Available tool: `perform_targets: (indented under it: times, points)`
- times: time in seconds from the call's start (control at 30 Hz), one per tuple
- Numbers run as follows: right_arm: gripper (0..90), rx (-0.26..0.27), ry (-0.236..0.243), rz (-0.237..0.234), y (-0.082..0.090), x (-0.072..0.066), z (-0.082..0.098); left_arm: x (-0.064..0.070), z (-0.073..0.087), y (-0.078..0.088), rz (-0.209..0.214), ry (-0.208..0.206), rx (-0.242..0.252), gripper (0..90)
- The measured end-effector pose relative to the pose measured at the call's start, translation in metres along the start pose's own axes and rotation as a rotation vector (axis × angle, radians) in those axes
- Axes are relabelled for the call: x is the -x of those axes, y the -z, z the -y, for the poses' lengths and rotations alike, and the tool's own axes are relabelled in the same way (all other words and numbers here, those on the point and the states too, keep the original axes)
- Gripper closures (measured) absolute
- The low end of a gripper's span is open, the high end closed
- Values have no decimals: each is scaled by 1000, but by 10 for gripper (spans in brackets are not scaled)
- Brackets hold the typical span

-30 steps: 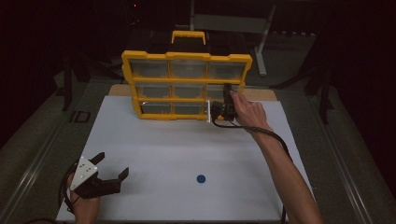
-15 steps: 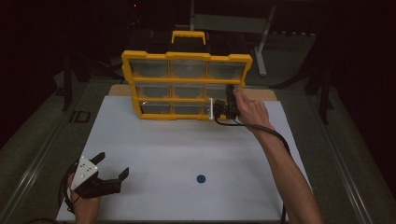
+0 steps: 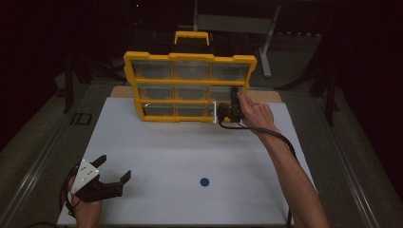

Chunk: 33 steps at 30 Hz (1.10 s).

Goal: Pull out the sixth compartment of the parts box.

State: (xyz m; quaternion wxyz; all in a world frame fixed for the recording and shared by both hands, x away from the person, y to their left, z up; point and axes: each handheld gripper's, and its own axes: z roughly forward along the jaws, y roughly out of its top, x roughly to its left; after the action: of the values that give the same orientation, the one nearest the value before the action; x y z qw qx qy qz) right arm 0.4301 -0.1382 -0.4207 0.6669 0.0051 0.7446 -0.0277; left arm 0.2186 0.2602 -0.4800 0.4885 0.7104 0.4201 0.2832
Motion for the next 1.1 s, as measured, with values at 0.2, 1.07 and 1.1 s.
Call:
perform_targets:
  times: [0.2, 1.07, 1.1]
  points:
    - [783, 5, -4, -2, 2, 0, 0, 0, 0, 0, -1, 1, 2, 0]
    - [784, 33, -5, -9, 22, 0, 5, 0, 0, -1, 0, -1, -1, 0]
    - [784, 34, -3, -10, 23, 0, 5, 1, 0, -1, 0, -2, -2, 0]
